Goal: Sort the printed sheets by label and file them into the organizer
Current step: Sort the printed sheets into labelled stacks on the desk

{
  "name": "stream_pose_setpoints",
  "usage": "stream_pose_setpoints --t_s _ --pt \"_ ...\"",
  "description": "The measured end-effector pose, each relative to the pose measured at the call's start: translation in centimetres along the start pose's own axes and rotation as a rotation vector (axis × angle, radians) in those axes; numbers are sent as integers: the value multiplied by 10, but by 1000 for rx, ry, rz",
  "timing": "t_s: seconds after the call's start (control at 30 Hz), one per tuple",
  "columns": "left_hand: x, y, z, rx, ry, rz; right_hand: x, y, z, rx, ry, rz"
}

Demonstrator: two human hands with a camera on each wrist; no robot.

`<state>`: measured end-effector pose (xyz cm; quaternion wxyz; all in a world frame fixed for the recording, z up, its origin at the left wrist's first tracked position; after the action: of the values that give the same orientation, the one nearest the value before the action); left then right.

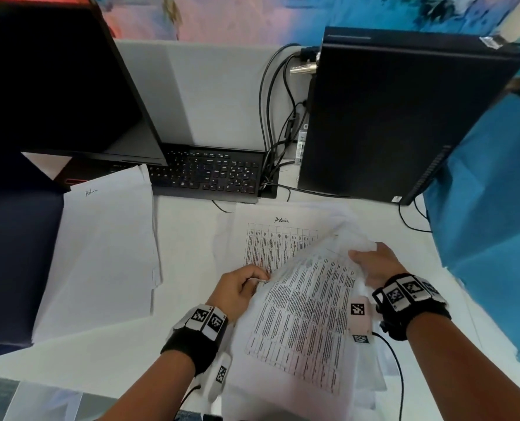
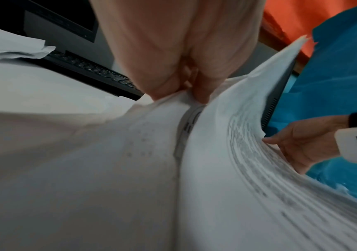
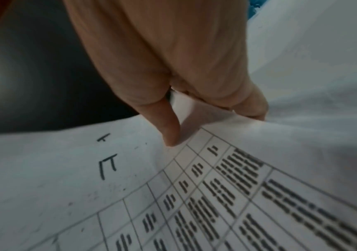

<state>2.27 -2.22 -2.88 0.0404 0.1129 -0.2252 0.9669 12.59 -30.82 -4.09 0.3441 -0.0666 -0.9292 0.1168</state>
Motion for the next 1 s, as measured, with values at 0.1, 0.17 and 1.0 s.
stream_pose_setpoints --t_s 0.1,0.17,1.0 --pt "4 1 -10 58 -22 -13 -4 -2 2 -135 44 -26" --pt "2 0 -12 26 -33 37 -3 -3 0 -111 38 -28" --pt "-14 -48 -9 240 -198 431 13 45 -24 -110 -170 -187"
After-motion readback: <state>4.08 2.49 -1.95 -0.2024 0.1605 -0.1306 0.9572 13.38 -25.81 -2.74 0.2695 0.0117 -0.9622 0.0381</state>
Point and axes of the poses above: each hand's wrist, its own x-axis away from the middle knuckle, its own y-axis out of the palm, z = x × y, the point moved 3 cm from there along -x, towards the middle knuckle, and after that the axes turned 1 degree about -y, right-handed, at the moved point
